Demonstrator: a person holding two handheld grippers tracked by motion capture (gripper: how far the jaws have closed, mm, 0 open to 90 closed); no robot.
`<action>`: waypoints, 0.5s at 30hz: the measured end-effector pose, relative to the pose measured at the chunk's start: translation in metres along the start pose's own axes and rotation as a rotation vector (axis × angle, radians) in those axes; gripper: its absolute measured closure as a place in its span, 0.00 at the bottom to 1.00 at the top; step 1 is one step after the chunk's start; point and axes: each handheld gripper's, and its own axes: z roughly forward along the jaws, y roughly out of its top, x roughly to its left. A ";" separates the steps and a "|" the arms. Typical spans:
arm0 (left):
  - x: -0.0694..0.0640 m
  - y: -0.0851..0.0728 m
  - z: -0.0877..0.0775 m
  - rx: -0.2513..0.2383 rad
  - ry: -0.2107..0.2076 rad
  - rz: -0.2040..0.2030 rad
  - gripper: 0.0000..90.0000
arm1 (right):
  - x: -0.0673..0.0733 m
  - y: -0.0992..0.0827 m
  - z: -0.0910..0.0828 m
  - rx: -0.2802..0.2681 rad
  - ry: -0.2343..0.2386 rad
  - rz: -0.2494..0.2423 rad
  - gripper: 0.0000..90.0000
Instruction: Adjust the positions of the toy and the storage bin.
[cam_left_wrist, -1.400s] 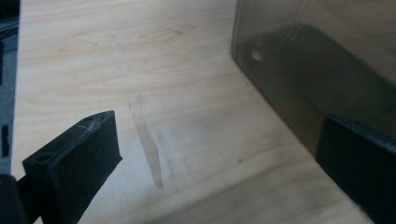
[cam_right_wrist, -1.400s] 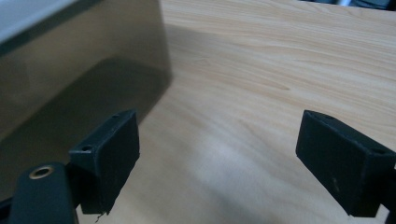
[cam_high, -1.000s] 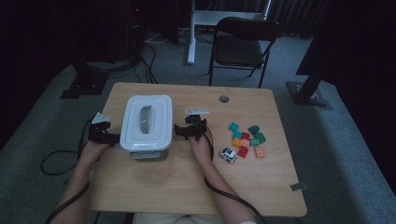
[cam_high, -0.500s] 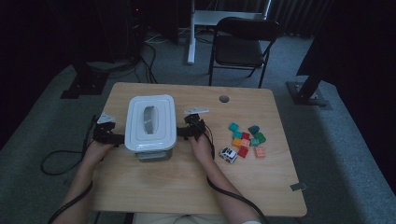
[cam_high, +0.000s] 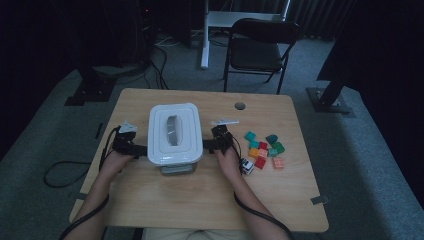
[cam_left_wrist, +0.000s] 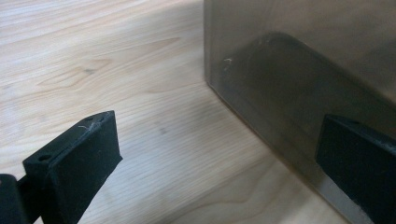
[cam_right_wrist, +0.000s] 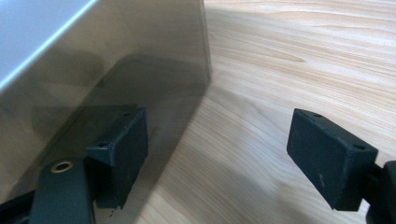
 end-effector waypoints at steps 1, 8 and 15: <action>-0.006 0.002 0.002 0.009 -0.008 0.017 0.01 | -0.003 -0.002 -0.005 0.007 -0.006 0.003 0.23; -0.020 0.007 0.008 0.006 -0.033 0.036 0.01 | -0.016 -0.011 -0.021 0.038 0.011 0.035 0.23; -0.030 0.007 0.010 0.002 -0.045 0.046 0.01 | -0.015 -0.017 -0.031 0.051 -0.026 -0.023 0.23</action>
